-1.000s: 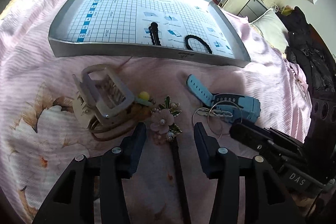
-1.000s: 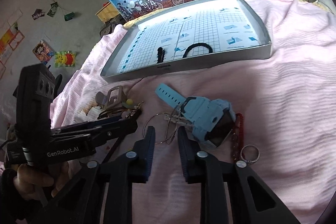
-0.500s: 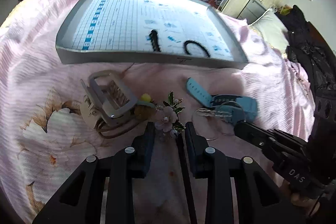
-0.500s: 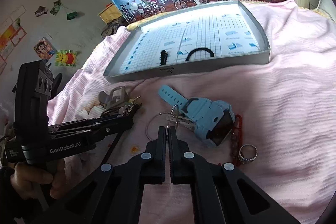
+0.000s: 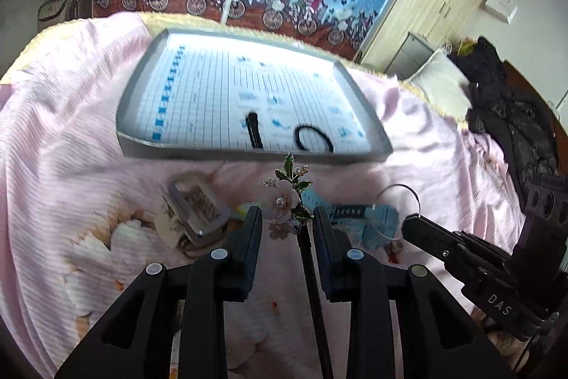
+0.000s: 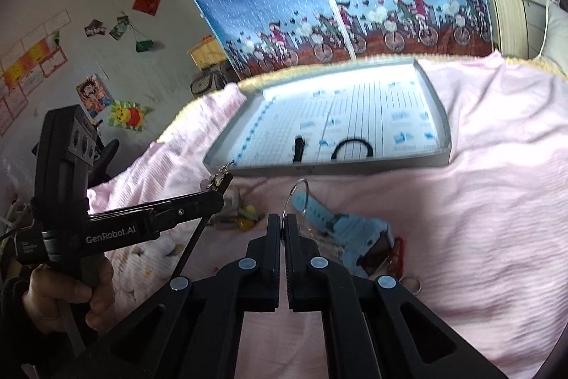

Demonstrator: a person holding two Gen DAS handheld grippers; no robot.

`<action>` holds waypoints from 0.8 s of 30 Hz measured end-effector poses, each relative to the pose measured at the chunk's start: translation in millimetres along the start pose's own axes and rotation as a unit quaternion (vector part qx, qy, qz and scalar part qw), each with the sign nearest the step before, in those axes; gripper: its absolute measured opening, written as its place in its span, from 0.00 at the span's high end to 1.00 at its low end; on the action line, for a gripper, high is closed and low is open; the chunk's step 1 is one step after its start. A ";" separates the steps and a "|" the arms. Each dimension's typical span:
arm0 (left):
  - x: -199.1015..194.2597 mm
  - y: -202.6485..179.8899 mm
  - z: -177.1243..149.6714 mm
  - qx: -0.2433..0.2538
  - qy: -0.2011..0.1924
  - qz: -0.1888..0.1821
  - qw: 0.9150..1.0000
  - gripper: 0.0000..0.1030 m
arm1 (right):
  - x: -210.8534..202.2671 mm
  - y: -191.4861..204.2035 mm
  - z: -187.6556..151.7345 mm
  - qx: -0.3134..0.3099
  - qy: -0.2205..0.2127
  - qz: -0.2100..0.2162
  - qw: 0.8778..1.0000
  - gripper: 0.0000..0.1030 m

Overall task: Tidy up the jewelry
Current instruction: 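Lift both items over the grey tray and open both grippers to release them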

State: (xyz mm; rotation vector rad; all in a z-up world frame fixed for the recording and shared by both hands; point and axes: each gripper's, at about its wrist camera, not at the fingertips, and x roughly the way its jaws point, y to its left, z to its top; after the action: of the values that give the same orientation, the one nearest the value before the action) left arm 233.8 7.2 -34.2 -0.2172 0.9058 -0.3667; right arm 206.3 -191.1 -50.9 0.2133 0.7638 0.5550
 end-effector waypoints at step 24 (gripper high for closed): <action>55.7 64.0 123.8 -0.080 -0.158 0.110 0.978 0.76 | 69.0 -38.8 106.1 -0.023 -0.052 -0.031 0.998 0.97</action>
State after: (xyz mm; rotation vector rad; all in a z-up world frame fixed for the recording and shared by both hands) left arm 377.9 47.4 -21.6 -0.3100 0.6368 -0.0490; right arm 337.0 -184.2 -31.3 0.1744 0.6536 0.4986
